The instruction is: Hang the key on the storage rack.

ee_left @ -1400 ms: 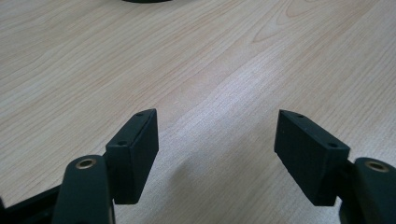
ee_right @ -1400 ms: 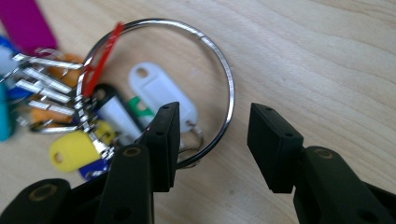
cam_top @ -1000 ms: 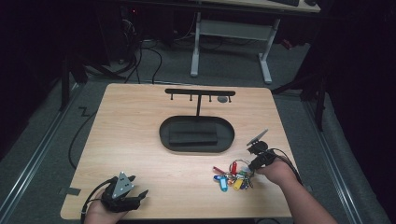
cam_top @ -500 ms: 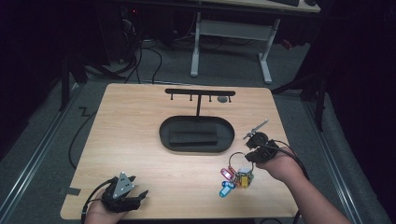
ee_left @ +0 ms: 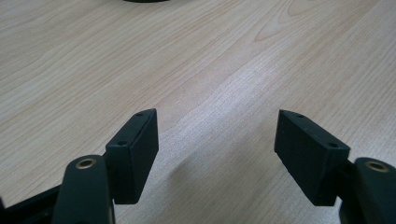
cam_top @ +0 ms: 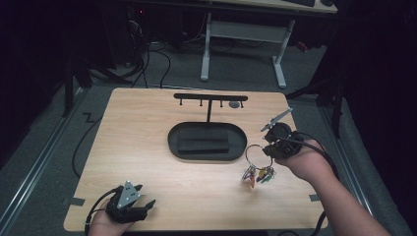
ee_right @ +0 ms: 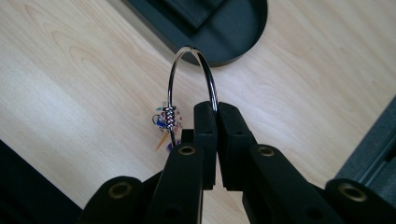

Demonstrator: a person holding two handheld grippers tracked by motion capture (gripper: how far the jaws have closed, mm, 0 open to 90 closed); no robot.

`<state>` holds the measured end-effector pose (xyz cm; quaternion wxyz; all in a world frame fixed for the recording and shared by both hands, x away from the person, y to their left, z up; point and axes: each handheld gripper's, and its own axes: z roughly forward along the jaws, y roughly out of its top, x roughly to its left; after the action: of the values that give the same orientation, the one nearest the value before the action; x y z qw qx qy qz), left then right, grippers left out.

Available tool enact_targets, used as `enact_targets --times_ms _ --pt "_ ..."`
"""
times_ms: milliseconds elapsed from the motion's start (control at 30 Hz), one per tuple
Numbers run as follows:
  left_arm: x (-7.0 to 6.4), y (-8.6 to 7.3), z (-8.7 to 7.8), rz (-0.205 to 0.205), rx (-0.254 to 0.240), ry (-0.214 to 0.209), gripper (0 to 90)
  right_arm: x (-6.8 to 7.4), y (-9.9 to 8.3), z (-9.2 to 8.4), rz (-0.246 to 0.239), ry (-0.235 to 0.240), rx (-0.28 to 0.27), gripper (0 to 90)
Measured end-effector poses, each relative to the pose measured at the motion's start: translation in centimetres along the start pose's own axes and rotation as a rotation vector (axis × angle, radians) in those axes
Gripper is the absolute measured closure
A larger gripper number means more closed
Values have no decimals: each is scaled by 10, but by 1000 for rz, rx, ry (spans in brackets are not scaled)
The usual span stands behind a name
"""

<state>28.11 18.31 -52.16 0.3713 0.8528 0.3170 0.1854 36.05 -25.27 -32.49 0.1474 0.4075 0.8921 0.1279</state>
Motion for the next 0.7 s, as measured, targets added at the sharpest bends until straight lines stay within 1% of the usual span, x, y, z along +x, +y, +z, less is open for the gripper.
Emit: enact_targets --times_ms 167,300,333,500,667,700 --pt "0 0 -1 4 0 -1 310 -5 8 -12 -1 -30 -20 875" --pt "1 -1 -2 -6 -4 2 310 -9 14 -15 1 -43 -26 875" --pt "1 -1 -2 -7 -8 3 310 -10 15 -15 7 -42 -28 875" --pt "0 -1 -2 3 2 2 310 -12 24 -13 -5 -59 -28 875" --pt "1 -3 -4 -4 -1 4 310 -16 33 -9 -13 -62 -34 875" --pt "1 -3 -4 -6 0 4 310 -16 35 -8 -6 -64 -34 875"
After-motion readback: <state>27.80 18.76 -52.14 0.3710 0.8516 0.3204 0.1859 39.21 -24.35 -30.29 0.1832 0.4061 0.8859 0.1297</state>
